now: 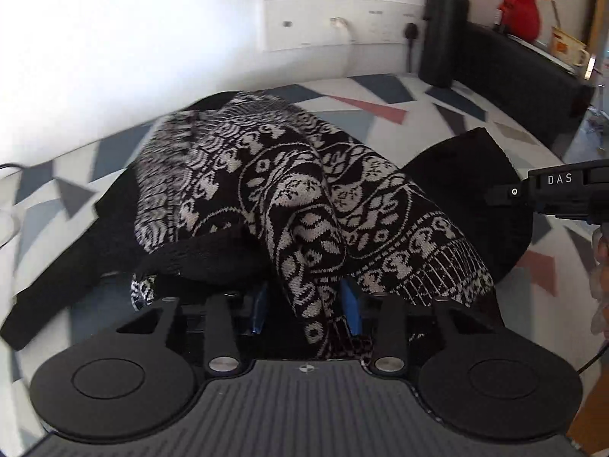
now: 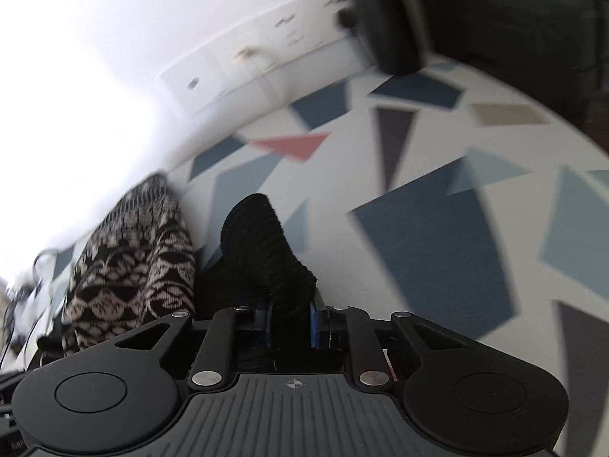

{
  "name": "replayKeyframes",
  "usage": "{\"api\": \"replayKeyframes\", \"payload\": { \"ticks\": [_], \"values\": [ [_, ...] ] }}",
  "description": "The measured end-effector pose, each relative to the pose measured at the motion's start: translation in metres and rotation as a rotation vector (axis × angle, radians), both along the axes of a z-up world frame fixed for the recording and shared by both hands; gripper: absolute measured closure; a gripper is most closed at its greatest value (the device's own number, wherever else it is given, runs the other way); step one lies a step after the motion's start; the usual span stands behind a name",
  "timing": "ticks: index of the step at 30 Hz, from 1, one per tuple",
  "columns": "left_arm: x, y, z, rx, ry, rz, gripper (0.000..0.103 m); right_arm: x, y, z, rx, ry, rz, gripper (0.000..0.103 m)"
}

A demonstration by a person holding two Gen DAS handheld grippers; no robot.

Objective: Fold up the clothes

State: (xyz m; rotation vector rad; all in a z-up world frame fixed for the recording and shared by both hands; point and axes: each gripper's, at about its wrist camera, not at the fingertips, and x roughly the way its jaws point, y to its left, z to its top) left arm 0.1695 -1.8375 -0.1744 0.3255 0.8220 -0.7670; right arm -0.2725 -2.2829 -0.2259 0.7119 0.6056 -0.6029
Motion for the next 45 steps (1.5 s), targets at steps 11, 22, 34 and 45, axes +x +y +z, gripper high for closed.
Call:
{"api": "replayKeyframes", "payload": {
  "ticks": [11, 22, 34, 45],
  "values": [
    [0.014, 0.0, 0.0, -0.107, 0.148, 0.042, 0.072, -0.031, -0.027, -0.003, -0.046, 0.061, -0.114, 0.088],
    [0.02, 0.109, 0.012, -0.241, 0.249, 0.403, 0.076, -0.019, -0.026, -0.008, -0.023, 0.079, -0.07, 0.081],
    [0.023, 0.082, 0.061, -0.094, 0.098, 0.356, 0.029, -0.015, -0.015, -0.003, -0.019, 0.092, -0.067, 0.052],
    [0.037, 0.015, 0.039, 0.002, 0.035, 0.287, 0.005, -0.007, -0.001, 0.004, -0.114, 0.205, 0.023, 0.012]
  ]
}}
